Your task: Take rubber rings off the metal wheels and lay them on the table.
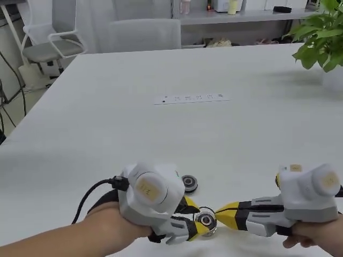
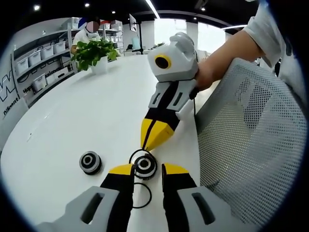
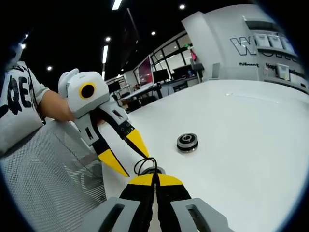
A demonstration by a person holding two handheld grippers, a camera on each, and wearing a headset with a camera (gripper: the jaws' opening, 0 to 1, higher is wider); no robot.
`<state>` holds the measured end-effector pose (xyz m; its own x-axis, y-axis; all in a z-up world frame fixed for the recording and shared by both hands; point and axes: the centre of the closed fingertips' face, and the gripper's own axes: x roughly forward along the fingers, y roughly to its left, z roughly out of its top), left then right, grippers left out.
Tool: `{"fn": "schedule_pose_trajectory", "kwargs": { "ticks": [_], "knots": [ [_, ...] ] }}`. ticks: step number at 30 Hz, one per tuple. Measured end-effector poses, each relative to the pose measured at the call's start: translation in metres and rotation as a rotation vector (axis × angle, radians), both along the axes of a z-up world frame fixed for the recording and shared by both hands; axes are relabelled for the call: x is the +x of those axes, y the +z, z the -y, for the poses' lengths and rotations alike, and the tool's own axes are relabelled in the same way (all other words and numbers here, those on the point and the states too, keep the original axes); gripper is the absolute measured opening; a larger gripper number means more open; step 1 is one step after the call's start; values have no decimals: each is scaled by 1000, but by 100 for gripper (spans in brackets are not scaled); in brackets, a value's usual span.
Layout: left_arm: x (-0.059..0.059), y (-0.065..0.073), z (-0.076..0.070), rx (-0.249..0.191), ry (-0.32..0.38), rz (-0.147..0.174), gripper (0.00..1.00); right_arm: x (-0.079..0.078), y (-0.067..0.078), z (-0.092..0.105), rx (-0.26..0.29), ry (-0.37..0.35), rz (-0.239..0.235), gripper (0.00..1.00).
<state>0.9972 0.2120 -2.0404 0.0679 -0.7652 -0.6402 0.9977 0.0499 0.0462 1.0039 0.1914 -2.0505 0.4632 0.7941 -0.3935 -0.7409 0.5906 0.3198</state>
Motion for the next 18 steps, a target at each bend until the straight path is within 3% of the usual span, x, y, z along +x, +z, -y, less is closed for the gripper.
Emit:
{"fn": "schedule_pose_trajectory", "kwargs": {
  "ticks": [18],
  "knots": [
    [14,38,-41,-90,109,-7,28,3,14,-7,5,35,11,0]
  ]
}}
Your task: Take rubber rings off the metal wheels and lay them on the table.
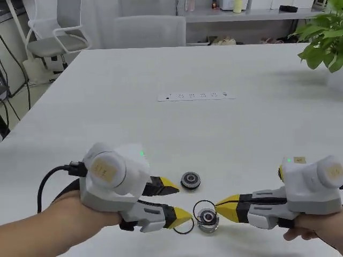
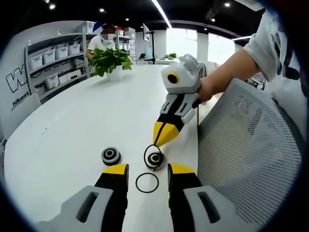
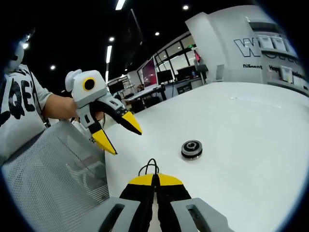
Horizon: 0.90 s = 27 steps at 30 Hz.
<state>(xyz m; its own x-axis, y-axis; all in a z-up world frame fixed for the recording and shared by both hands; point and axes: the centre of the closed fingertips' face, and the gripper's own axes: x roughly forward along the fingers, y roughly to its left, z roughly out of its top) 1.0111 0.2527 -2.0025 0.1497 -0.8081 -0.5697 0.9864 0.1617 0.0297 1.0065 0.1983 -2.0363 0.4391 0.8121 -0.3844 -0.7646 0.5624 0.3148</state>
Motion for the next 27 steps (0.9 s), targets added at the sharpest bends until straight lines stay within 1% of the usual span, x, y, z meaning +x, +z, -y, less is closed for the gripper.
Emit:
{"fn": "schedule_pose_trajectory", "kwargs": {
  "ticks": [7,16,22,27],
  "knots": [
    [6,8,-13,-26,38,-1,30,8,12,-7,2,18,19,0],
    [12,12,-32,-34,80,2,32,17,18,-21,-2,52,35,0],
    [19,11,-49,-35,123,2,33,20,18,-32,-15,82,42,0],
    [21,11,-59,-37,149,-2,33,21,12,-39,-34,107,37,0]
  ]
}}
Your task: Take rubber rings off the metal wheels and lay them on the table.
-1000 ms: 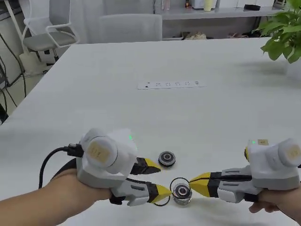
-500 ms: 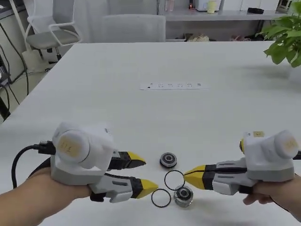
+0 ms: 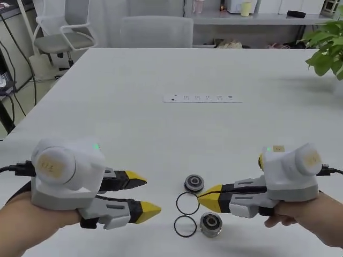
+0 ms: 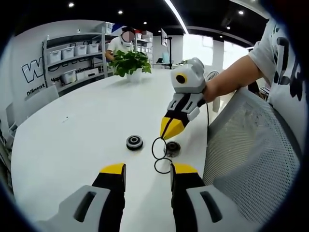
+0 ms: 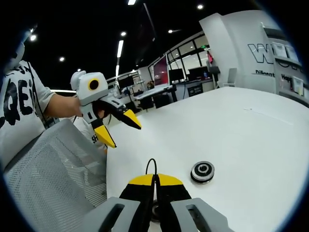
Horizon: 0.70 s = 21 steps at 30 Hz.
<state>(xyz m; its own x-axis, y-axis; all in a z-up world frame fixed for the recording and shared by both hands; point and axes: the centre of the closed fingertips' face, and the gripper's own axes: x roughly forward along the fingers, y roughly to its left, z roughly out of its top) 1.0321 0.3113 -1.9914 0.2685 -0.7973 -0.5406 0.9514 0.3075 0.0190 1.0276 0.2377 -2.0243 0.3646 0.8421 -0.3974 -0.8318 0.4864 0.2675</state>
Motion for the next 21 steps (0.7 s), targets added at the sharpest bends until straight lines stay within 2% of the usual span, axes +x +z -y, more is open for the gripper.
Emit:
{"fn": "schedule_pose_trajectory", "kwargs": {
  "ticks": [11,17,21],
  "knots": [
    [0,-5,-8,7,22,-6,34,-6,-11,-15,-25,59,-40,0],
    [1,-7,-10,10,29,-8,34,-10,-22,-21,-81,101,-36,0],
    [2,-6,-12,13,33,-7,34,-12,-29,-22,-124,128,-17,0]
  ]
}}
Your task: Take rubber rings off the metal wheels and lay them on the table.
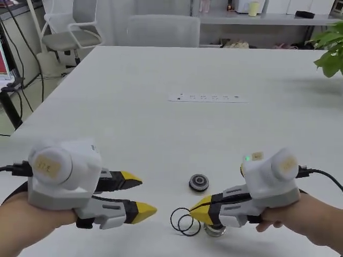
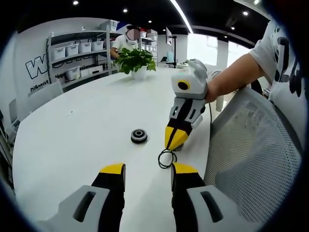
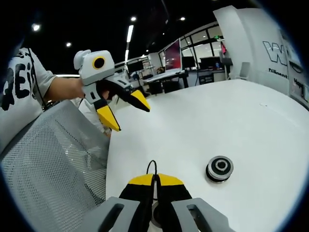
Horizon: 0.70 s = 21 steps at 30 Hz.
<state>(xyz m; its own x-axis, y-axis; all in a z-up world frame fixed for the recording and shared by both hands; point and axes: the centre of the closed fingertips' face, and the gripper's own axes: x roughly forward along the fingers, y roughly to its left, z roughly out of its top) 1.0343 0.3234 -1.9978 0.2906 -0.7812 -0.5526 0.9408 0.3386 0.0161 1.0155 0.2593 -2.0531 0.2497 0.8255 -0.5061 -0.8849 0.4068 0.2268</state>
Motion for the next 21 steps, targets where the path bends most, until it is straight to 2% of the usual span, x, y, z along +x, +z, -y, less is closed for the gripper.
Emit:
{"fn": "schedule_pose_trajectory", "kwargs": {
  "ticks": [9,21],
  "knots": [
    [4,0,0,9,4,2,34,3,-3,3,-31,4,26,13],
    [22,3,5,9,8,3,34,15,11,14,10,-49,56,20]
  ]
}}
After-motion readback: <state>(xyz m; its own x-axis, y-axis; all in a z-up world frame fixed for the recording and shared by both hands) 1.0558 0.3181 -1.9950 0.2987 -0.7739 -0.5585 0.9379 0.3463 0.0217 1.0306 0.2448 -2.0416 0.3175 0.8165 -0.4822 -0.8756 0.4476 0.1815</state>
